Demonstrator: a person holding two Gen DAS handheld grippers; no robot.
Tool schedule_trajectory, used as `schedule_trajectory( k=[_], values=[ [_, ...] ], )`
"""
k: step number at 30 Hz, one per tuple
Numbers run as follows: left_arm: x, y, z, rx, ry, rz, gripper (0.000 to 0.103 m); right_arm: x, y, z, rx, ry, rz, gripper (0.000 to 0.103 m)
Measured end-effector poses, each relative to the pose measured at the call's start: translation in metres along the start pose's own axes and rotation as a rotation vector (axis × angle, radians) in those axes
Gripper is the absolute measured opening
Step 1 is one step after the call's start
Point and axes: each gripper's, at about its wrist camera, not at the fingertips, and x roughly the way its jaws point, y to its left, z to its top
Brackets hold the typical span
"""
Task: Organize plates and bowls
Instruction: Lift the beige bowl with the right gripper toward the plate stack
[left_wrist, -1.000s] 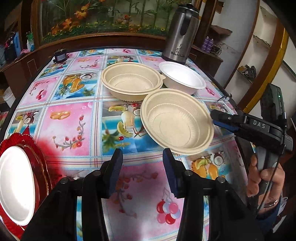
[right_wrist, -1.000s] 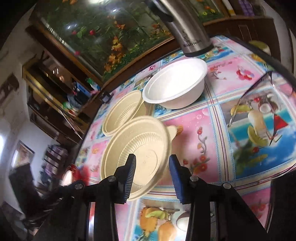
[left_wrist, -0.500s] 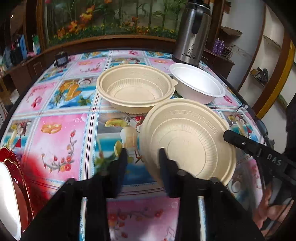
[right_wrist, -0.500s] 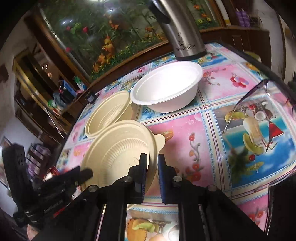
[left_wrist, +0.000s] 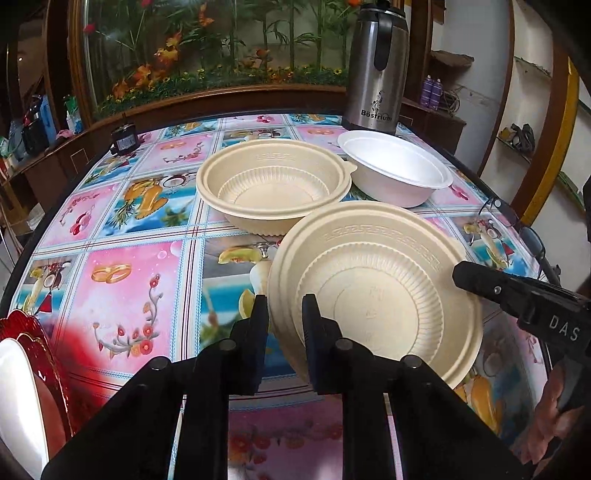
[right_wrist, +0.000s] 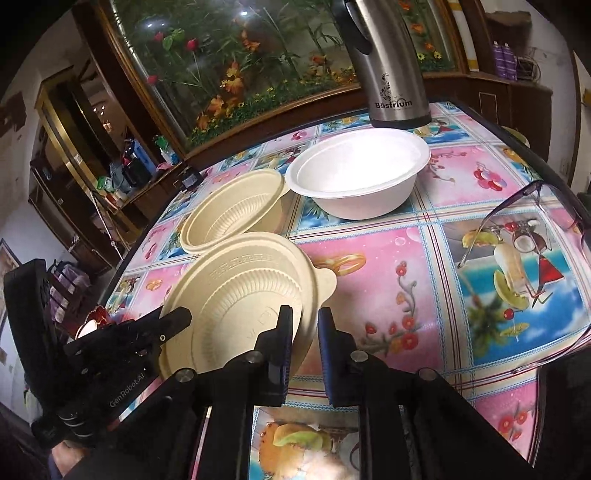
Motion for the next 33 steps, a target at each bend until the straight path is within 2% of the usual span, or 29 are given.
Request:
schedule_trajectory(
  k=[3,9,17,23,33],
  values=[
    [0.0,0.0,-0.001,-0.001,-0.008,0.004,0.016,0.0,0.002,0.0,-0.01,-0.011,-0.004,0.015],
    [0.003,0.005,0.0,-0.043,-0.007,-0.038,0.018,0.003,-0.003,0.001,0.008,-0.005,0.004,0.018],
    [0.004,0.003,0.0,-0.026,-0.005,-0.039,0.018,0.008,-0.005,0.002,0.025,0.006,0.014,0.019],
    [0.003,0.003,0.0,-0.018,-0.012,-0.035,0.016,0.007,-0.005,0.001,0.024,-0.003,0.016,0.015],
    [-0.007,0.002,0.001,0.005,-0.07,0.031,0.016,0.007,0.001,0.0,0.0,-0.007,0.024,0.014]
  ],
)
